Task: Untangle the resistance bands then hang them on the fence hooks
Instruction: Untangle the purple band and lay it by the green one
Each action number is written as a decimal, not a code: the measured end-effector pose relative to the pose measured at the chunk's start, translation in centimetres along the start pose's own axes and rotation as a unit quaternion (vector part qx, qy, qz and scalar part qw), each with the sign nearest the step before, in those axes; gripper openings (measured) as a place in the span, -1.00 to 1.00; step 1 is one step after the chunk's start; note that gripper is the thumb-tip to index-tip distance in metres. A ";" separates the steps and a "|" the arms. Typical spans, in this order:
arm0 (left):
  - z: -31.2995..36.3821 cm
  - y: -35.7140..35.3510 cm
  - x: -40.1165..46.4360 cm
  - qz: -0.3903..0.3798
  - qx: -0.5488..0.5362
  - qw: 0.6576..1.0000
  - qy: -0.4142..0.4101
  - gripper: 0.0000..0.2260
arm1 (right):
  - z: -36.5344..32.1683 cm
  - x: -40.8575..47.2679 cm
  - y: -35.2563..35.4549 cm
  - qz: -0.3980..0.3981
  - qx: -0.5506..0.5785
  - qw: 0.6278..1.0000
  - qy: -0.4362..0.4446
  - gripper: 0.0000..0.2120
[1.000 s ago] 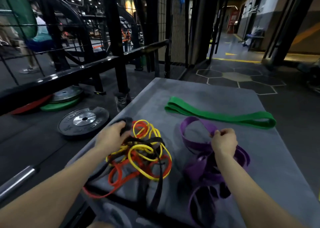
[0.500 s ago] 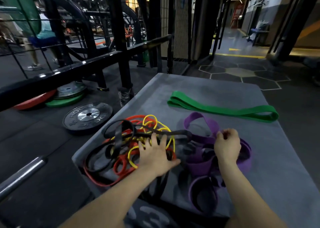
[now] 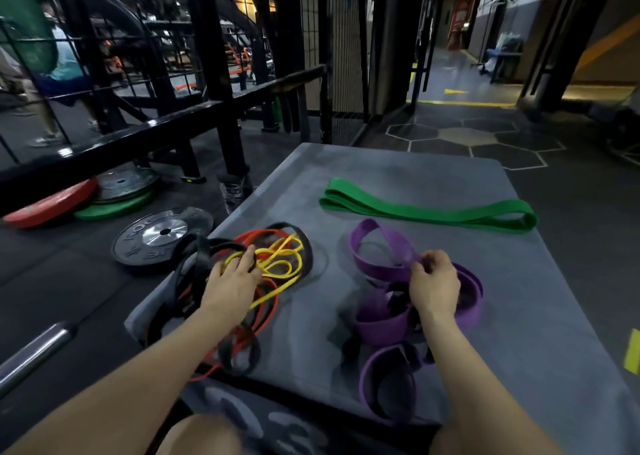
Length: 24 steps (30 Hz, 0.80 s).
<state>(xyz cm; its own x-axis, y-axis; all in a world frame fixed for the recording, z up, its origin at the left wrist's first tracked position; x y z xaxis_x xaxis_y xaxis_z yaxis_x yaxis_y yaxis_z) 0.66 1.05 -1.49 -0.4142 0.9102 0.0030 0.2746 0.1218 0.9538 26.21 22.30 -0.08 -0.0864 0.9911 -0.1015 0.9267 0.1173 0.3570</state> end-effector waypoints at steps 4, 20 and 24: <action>1.8 3.5 -0.6 0.123 -0.159 0.980 -0.005 -0.67 | -0.1 -0.1 0.1 -0.023 0.028 0.999 0.001 -0.83; 12.9 4.2 -0.7 0.180 -0.522 0.834 -0.015 -0.73 | -0.8 -3.2 2.6 -0.202 -0.125 0.961 0.144 -0.82; 12.2 2.5 -0.8 0.157 -0.538 0.828 -0.004 -0.77 | 0.7 -7.5 1.2 -0.295 -0.349 0.852 0.255 -0.84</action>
<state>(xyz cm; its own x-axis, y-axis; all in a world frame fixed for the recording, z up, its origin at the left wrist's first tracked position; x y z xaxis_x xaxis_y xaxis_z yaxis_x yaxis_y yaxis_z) 12.27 5.48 -2.79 -0.4617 0.8332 0.3043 -0.5659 -0.5408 0.6223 28.24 14.99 0.50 -0.7751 0.6235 -0.1017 0.2386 0.4380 0.8667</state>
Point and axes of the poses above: each hand's wrist, its own x-axis towards the middle knuckle, its own y-axis out of the back of the hand, z = x × y, the point moved 9 cm from there along x, towards the middle knuckle, and after that the axes turned 13 degrees about -y, right-handed, at the moved point
